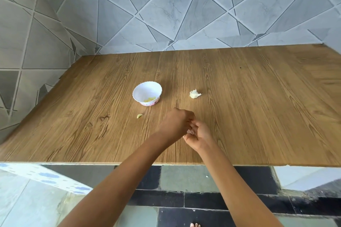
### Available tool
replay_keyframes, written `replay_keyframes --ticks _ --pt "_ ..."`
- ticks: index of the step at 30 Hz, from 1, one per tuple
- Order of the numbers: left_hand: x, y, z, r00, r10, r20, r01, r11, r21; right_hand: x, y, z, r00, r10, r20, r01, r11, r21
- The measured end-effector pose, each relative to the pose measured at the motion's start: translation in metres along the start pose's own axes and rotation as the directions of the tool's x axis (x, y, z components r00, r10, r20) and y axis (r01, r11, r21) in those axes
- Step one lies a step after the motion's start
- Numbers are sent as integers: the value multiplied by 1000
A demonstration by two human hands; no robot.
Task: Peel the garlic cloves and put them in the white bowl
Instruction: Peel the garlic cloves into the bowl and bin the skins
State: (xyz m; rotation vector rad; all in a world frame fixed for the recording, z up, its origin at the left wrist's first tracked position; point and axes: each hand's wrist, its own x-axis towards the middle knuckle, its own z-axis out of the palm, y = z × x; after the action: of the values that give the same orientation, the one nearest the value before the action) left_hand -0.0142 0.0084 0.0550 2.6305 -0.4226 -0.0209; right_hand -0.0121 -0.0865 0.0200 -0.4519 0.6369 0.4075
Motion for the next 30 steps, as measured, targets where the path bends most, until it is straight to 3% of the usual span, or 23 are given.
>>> replay_keyframes --ticks 6,12,19,25,27,30 --pt "1 1 -1 998 -56 13 56 996 -65 -7 -2 2 1000 3 -19 -3 1000 -4" --pt "4 5 -11 996 13 83 -6 996 -87 0 -1 2 1000 14 22 -15 999 46" --pt "11 -6 0 1000 14 -10 -13 1000 9 6 -2 -1 998 29 63 -32 998 46" --pt "6 -27 -2 985 -75 -152 55 989 -135 6 -10 -11 997 32 76 -39 995 91" --pt "4 -39 -8 980 -160 -121 141 978 -154 5 -16 -16 996 6 88 -15 994 105" --pt "-2 -54 -9 976 -219 15 220 975 -43 5 -25 -21 996 -33 82 24 994 110"
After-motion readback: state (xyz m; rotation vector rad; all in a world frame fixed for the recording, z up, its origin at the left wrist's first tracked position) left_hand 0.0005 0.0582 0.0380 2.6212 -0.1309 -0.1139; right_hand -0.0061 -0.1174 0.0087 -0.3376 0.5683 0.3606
